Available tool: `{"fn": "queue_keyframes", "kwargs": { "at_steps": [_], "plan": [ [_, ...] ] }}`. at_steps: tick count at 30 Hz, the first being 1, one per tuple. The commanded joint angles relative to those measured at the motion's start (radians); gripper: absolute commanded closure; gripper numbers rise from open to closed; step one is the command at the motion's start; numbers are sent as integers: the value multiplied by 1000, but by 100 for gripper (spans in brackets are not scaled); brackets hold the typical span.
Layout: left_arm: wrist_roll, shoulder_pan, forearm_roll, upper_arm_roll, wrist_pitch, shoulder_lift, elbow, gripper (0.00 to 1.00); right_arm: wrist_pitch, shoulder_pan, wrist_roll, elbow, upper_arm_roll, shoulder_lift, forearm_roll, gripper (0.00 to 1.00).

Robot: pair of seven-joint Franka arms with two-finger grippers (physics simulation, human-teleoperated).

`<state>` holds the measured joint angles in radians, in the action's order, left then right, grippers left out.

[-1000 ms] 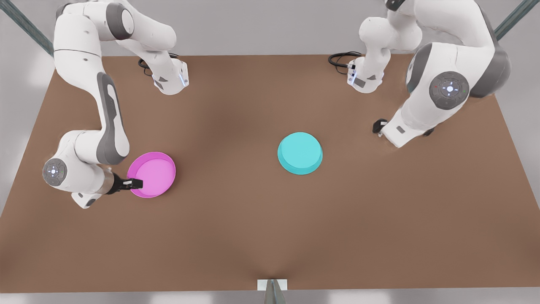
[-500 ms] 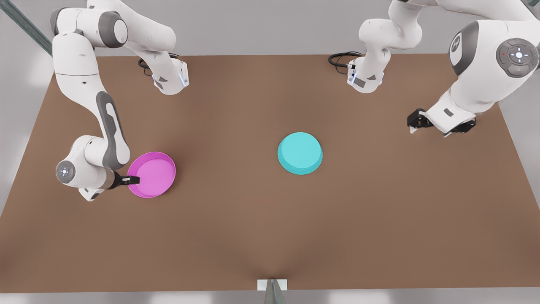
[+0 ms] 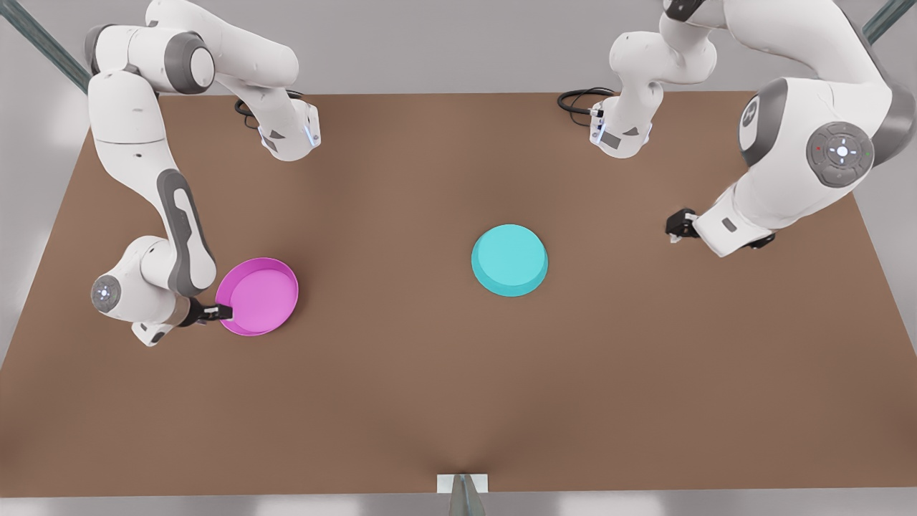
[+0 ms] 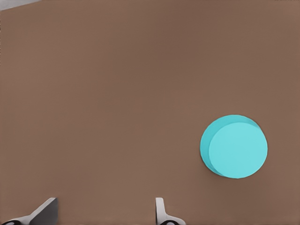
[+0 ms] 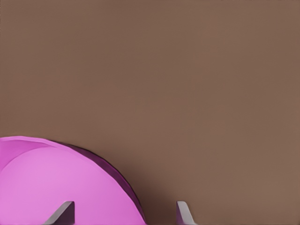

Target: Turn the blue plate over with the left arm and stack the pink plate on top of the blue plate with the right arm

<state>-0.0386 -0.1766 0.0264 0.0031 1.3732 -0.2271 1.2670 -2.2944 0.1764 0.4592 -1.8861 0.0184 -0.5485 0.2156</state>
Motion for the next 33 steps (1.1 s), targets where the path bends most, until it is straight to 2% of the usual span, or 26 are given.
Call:
{"fn": "queue_keyframes", "kwargs": {
  "at_steps": [1,5,11,12,14,22,24,26,28,33],
  "plan": [
    [-1,-3,-3,0,3,0,0,0,-14,0,30,-1,0,-4,19,34],
    [-1,-3,-2,0,1,3,2,0,-102,9,179,-18,8,-18,110,34],
    [3,-4,3,-2,0,2,5,0,-91,2,315,-24,6,-16,176,34],
    [5,-4,4,-2,1,2,5,0,-82,2,323,-25,6,-15,177,38],
    [13,-4,4,-3,-2,2,5,0,-65,3,366,-24,8,-18,215,38],
    [8,-3,4,-2,1,-9,8,0,-42,11,385,-22,8,-36,238,38],
    [9,-3,4,-2,1,-9,3,0,-36,11,385,-21,9,-36,258,52],
    [9,-3,4,0,0,-8,2,0,-36,11,383,-21,9,-38,260,53],
    [8,-3,4,0,-5,-5,3,0,-36,11,381,-19,9,-38,260,66],
    [9,-3,6,0,-3,-5,2,0,-34,11,381,-16,11,-45,260,66]
  ]
}}
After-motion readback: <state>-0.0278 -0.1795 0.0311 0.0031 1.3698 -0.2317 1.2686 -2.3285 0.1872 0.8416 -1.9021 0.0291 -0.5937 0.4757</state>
